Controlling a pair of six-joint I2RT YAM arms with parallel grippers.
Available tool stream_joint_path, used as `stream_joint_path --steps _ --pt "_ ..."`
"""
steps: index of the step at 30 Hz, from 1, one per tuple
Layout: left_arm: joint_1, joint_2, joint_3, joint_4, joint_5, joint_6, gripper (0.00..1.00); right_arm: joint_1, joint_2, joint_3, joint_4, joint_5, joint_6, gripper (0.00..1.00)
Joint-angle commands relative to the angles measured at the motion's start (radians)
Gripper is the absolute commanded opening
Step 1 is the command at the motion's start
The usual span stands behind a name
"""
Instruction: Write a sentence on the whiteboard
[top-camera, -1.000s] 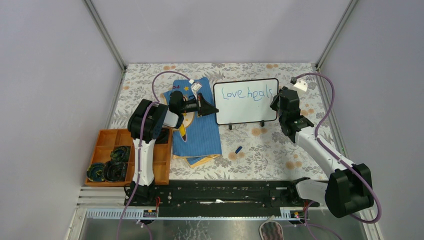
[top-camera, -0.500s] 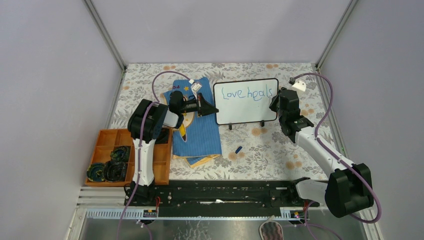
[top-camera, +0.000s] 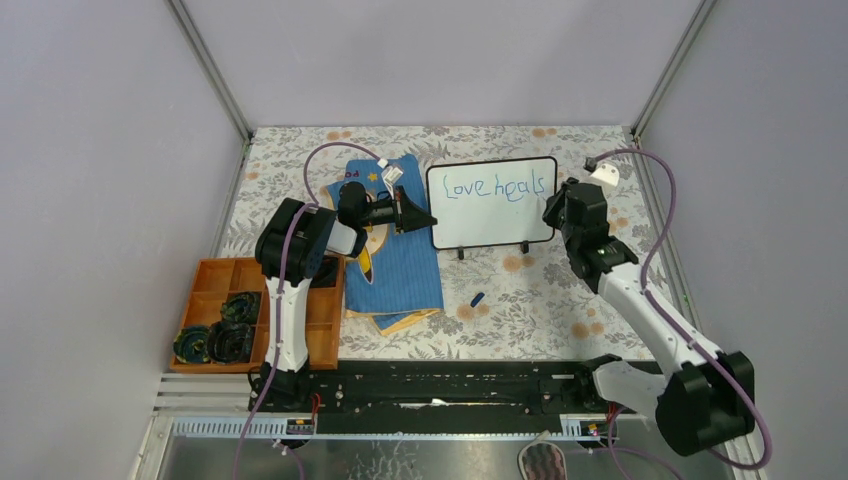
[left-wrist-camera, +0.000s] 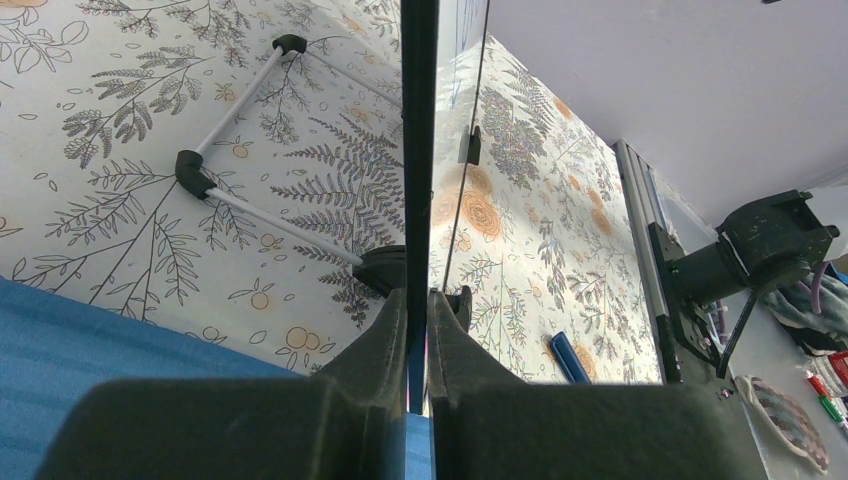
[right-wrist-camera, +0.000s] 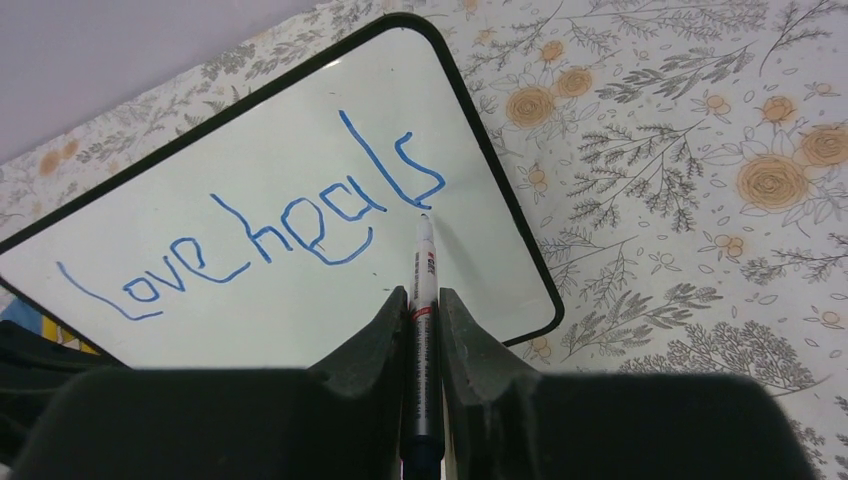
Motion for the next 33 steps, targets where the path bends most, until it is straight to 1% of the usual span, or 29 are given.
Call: stream_joint_path --steps 1,4,7,9,11,14,17,23,27,33 --pt "0.002 0.03 -0.034 -0.035 -0.014 0.025 0.0 -0.003 -0.132 0.05 -0.082 0.002 -0.007 0.0" --pt "0.002 0.033 -0.033 -0.03 -0.014 0.02 0.0 0.006 -0.214 0.056 -0.109 -0.027 -0.043 0.0" --pt "0.002 0.037 -0.033 -0.026 -0.014 0.016 0.0 0.054 -0.274 0.052 -0.107 -0.051 -0.076 0.0" --pt "0.002 0.039 -0.033 -0.02 -0.015 0.011 0.0 0.129 -0.292 0.05 -0.091 -0.019 -0.106 0.0" --pt "0.003 0.042 -0.033 -0.013 -0.016 0.009 0.0 0.257 -0.288 0.051 -0.063 0.043 -0.153 0.0" --pt "0.006 0.048 -0.028 -0.004 -0.013 -0.001 0.0 0.415 -0.231 0.05 0.012 0.155 -0.224 0.0" --pt "0.009 0.054 -0.03 0.012 -0.012 -0.013 0.0 0.513 -0.166 0.02 0.086 0.225 -0.27 0.0" --pt "0.017 0.066 -0.039 0.059 -0.015 -0.047 0.0 0.524 -0.1 -0.08 0.219 0.218 -0.201 0.0" --pt "0.02 0.072 -0.046 0.082 -0.015 -0.062 0.0 0.524 -0.078 -0.09 0.219 0.21 -0.186 0.0" --pt "0.025 0.079 -0.048 0.096 -0.013 -0.075 0.0 0.524 -0.112 -0.129 0.235 0.183 -0.192 0.0"
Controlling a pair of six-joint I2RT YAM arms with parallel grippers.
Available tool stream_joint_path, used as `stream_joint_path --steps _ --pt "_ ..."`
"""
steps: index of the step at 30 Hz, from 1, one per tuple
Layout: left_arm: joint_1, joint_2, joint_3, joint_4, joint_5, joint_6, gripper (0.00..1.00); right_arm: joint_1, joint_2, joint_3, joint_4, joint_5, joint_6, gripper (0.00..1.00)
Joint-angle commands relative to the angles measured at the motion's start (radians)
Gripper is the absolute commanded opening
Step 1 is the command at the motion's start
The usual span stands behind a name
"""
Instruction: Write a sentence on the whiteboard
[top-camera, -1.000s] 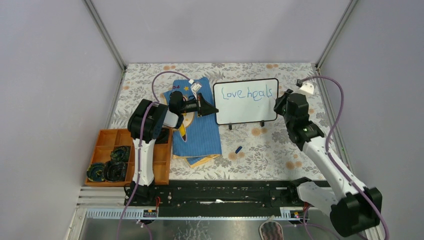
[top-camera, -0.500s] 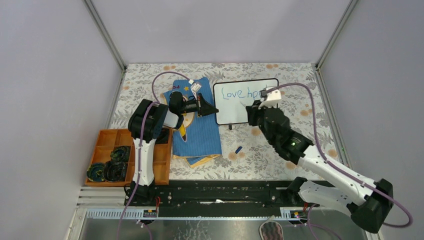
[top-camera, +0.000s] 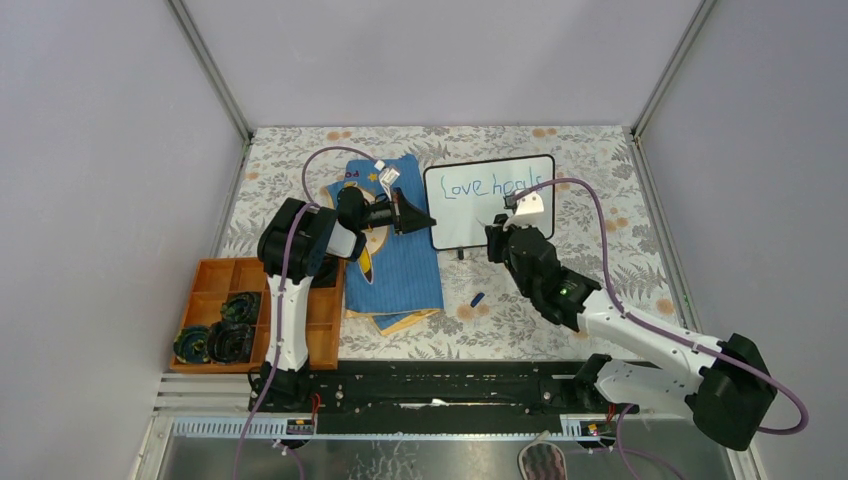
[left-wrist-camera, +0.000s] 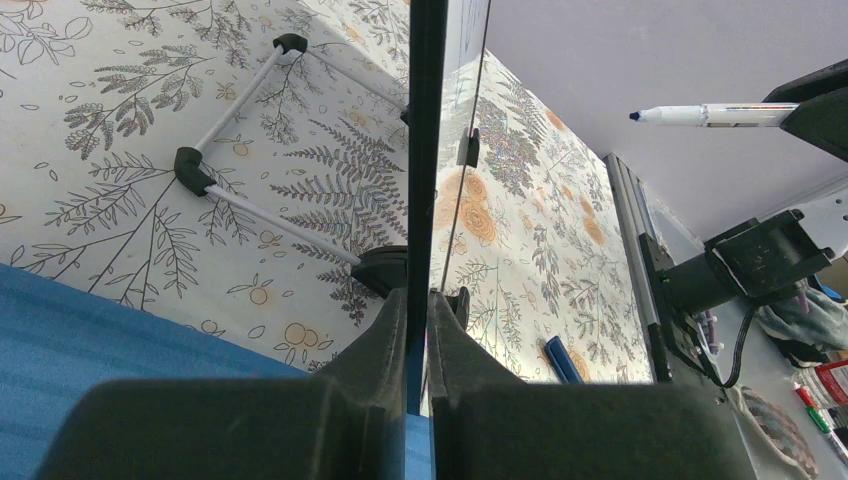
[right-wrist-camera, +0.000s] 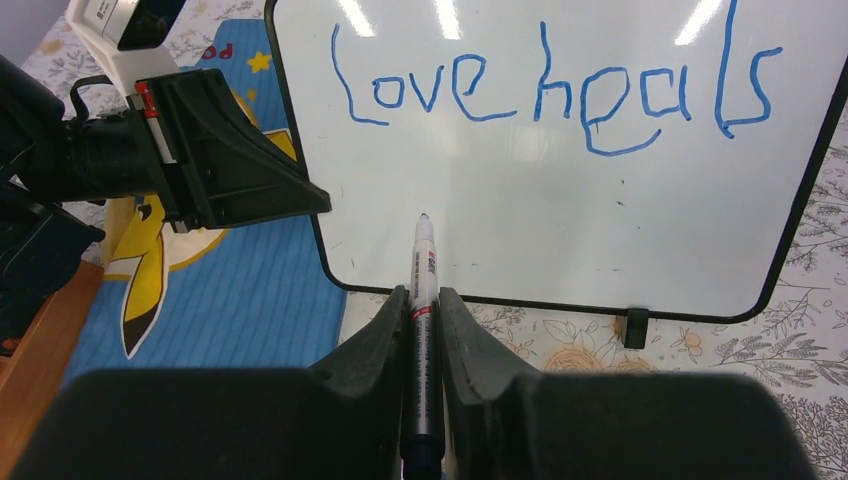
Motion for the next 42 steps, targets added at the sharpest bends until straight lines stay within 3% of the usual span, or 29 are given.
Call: stream_joint_path --steps 1,13,22,30,42 --pt "0.016 0.052 -0.026 -0.012 -0.004 -0.008 0.0 0.006 -0.043 -0.017 0.08 0.008 0.009 0.0" --pt "0.02 0.063 -0.023 0.001 -0.003 -0.023 0.0 0.006 -0.056 -0.063 0.116 -0.039 -0.024 0.0" --pt "0.02 0.064 -0.023 0.001 -0.005 -0.025 0.0 0.064 0.067 -0.012 0.205 0.015 -0.059 0.0" --pt "0.02 0.064 -0.023 0.002 -0.005 -0.026 0.0 0.065 0.184 0.003 0.287 0.041 0.014 0.0" --pt "0.02 0.064 -0.024 0.004 -0.01 -0.029 0.0 0.065 0.135 -0.062 0.262 0.082 0.037 0.0"
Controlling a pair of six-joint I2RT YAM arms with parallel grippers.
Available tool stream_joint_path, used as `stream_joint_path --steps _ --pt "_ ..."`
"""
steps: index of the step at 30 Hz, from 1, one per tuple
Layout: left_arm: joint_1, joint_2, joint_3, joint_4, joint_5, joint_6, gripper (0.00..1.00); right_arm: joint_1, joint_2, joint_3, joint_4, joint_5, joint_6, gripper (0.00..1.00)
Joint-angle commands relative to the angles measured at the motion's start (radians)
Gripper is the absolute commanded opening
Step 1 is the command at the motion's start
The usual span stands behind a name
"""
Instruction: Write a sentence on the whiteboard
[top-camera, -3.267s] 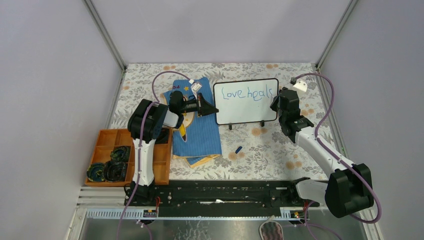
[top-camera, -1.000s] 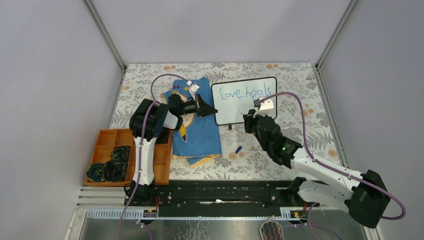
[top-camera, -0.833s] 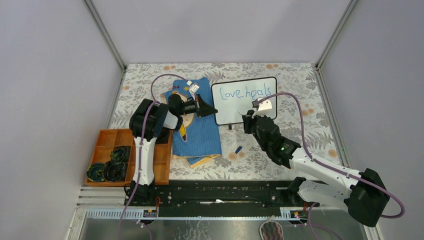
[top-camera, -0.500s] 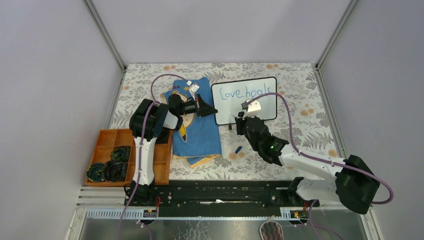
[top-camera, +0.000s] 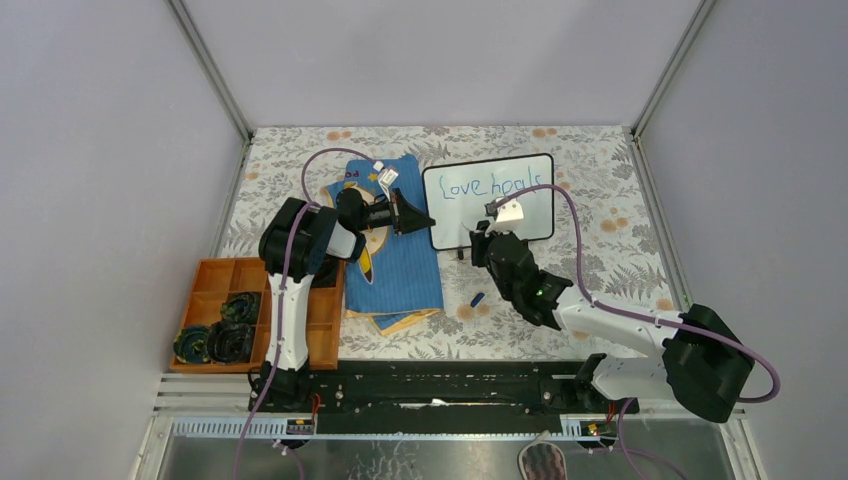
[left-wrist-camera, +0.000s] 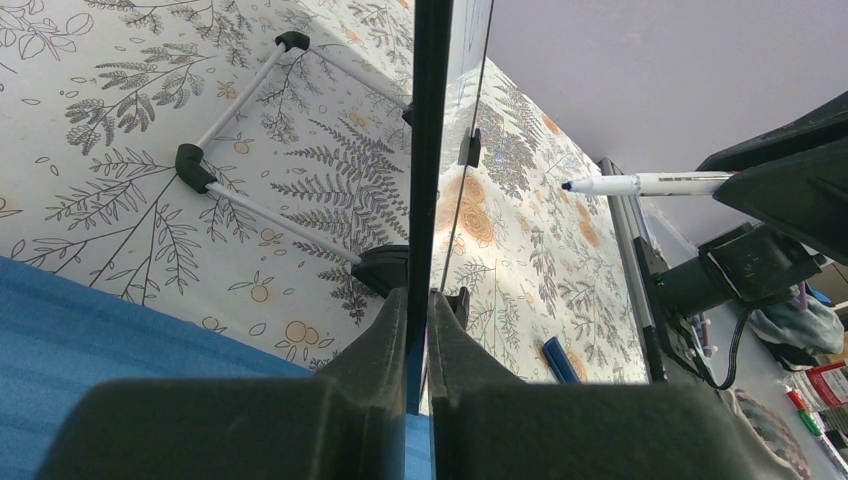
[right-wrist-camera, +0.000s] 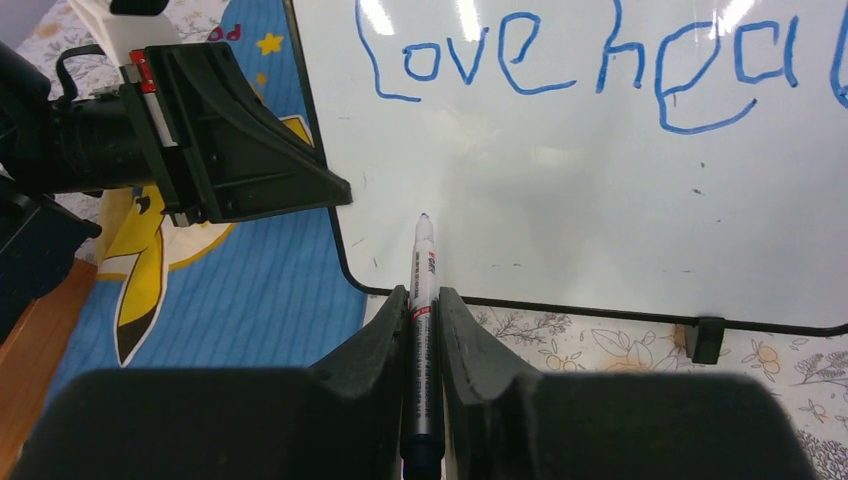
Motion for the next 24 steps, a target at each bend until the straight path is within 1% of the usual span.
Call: stream_joint_path --steps 1,6,18,24 --pt "0.015 0.043 -0.025 -0.042 -0.011 0.008 0.0 0.007 -0.032 -0.016 0.044 0.04 0.027 0.0" --pt "0.014 0.044 -0.024 -0.042 -0.011 0.007 0.0 0.008 -0.003 0.014 0.024 0.024 0.035 0.0" --pt "0.015 0.046 -0.024 -0.039 -0.01 0.005 0.0 0.006 0.097 0.052 0.117 0.06 0.037 0.0" --pt "0.014 0.044 -0.025 -0.034 -0.01 0.004 0.0 -0.002 0.152 0.106 0.12 0.063 0.035 0.0"
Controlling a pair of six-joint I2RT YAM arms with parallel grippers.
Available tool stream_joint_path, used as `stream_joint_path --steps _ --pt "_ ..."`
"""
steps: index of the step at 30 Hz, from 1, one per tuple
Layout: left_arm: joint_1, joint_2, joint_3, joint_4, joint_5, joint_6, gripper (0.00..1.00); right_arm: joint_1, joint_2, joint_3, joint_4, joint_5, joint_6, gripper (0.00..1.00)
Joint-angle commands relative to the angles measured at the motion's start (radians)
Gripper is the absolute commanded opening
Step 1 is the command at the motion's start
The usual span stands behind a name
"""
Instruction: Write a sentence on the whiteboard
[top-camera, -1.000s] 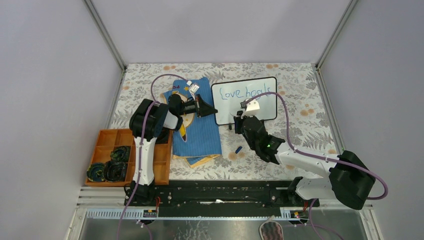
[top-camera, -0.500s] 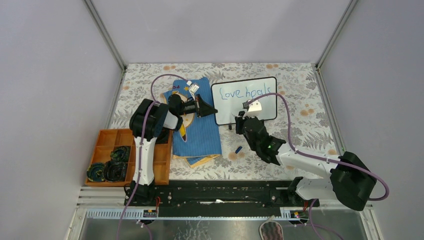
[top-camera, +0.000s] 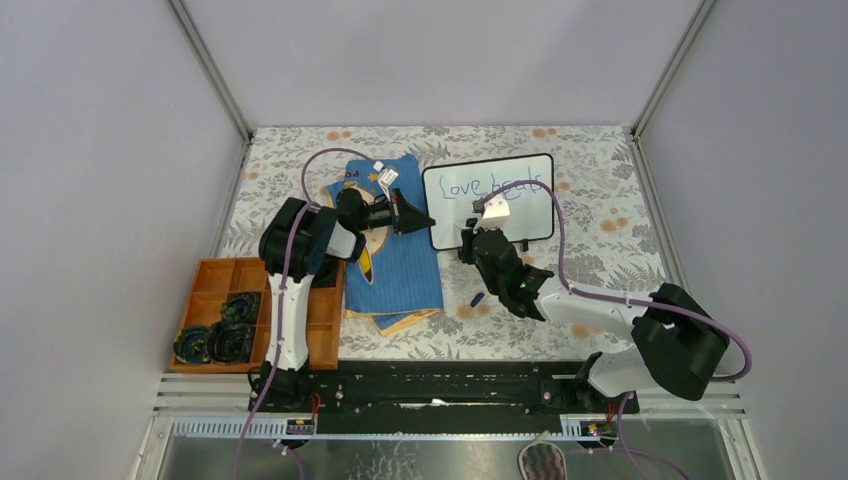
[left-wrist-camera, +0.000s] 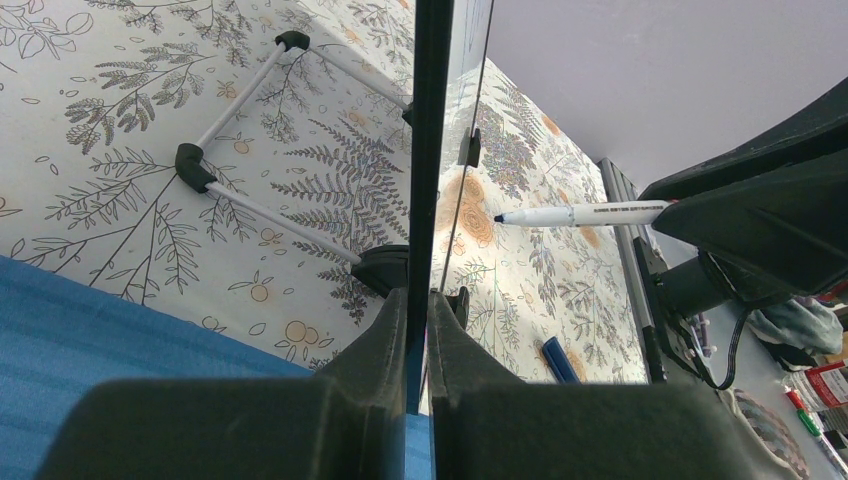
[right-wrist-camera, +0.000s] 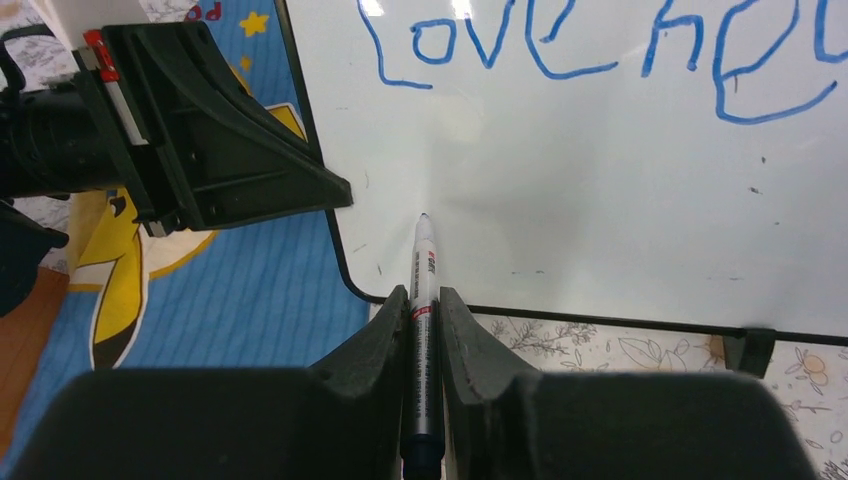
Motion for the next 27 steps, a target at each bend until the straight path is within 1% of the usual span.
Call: stream_joint_path --steps 1,8,11,15,21,27 --pt "0.013 0.043 -0.025 -0.036 -0.009 0.006 0.0 -0.005 0.028 0.081 0.069 0.043 0.008 0.0" --pt "0.007 0.035 -0.023 -0.03 -0.002 0.007 0.0 -0.008 0.012 0.097 0.036 0.015 0.006 0.0" --pt "0.007 0.032 -0.022 -0.009 0.002 -0.007 0.08 -0.009 -0.017 0.084 0.019 0.012 0.003 0.0" --pt "0.007 0.02 -0.024 0.029 -0.004 -0.031 0.21 -0.008 -0.052 0.065 -0.008 0.019 -0.006 0.0" --pt "0.002 0.008 -0.032 0.034 -0.01 -0.027 0.26 -0.008 -0.092 0.035 -0.037 0.026 -0.003 0.0" --pt "-0.006 -0.013 -0.034 0.001 -0.015 0.003 0.31 -0.008 -0.114 0.006 -0.048 0.042 -0.012 0.0"
